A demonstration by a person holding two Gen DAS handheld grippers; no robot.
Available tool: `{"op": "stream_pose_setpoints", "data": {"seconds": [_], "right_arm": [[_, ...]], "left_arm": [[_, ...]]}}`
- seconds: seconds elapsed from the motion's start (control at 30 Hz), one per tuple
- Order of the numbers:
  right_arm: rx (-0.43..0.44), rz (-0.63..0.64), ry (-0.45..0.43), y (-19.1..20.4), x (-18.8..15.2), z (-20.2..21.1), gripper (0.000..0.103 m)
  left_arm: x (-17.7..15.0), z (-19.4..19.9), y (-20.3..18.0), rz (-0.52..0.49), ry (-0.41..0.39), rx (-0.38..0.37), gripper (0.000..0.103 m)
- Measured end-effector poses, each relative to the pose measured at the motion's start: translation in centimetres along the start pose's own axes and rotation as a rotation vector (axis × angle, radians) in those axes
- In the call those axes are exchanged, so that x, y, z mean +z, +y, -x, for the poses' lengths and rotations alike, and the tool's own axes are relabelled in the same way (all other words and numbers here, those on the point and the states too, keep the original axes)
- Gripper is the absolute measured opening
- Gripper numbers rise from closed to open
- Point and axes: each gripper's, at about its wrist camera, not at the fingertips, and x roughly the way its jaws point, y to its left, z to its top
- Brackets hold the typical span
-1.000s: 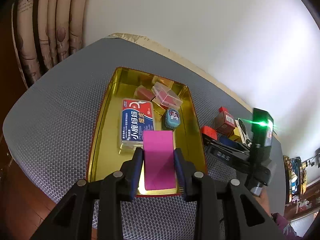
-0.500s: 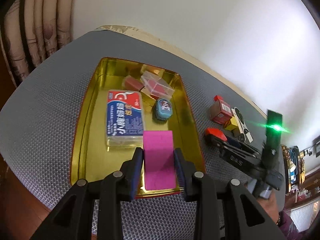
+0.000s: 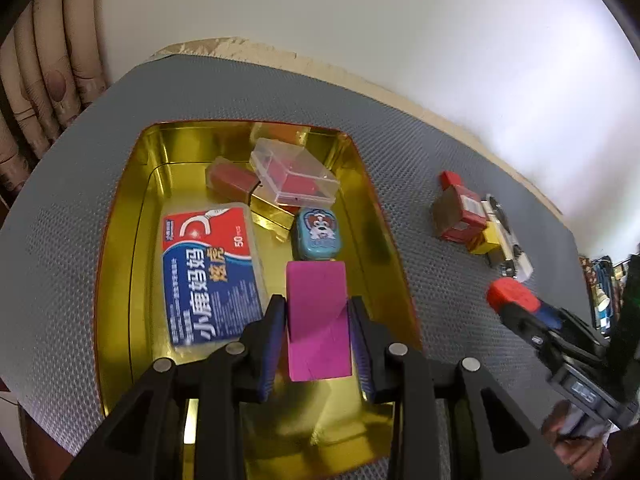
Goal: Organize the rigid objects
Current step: 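Lower the pink eraser into the tin while the right gripper drops the red case in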
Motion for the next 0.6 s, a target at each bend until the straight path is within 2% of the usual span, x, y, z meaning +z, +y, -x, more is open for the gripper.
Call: {"op": "stream_pose_setpoints", "data": {"seconds": [0.1,0.2,0.27,0.4,0.47,0.5,0.53,0.6], "right_arm": [[0.014,0.005,-0.008,0.2,0.1,0.6,0.046],[0.028,0.018,-0.017,0.8,0.4,1.0,0.046],[0.041,0.027,-0.025,1.3,0.5,1.5,0.046],[0.079,0.058,-0.034,2.9,1.1,2.2,0.046],[0.124,0.082,-0.023,4.2,1.4,2.3,0.046],[0.141,0.092,-0.017,4.8,1.6,2.1,0.046],[0.159,0.109,-0.006,5.7,1.8,1.8,0.046],[0.187,0.146,0.021,7.4,2.1,0.8,0.046]], "left_arm": [[0.3,-0.7,0.2,0.002,0.014,0.004,0.033],[0.4,-0.8,0.0,-0.017,0.011,0.02,0.041],[0.2,-0.2,-0.1,-0.021,0.004,-0.005,0.042],[-0.7,4.1,0.4,0.015,-0.108,0.016,0.042],[-2.1,7.3,0.9,0.059,-0.194,0.067,0.042],[-3.1,8.6,1.3,0.091,-0.223,0.124,0.043],[-4.4,9.9,1.8,0.135,-0.245,0.182,0.047],[-7.0,11.8,2.7,0.179,-0.295,0.226,0.055]]}}
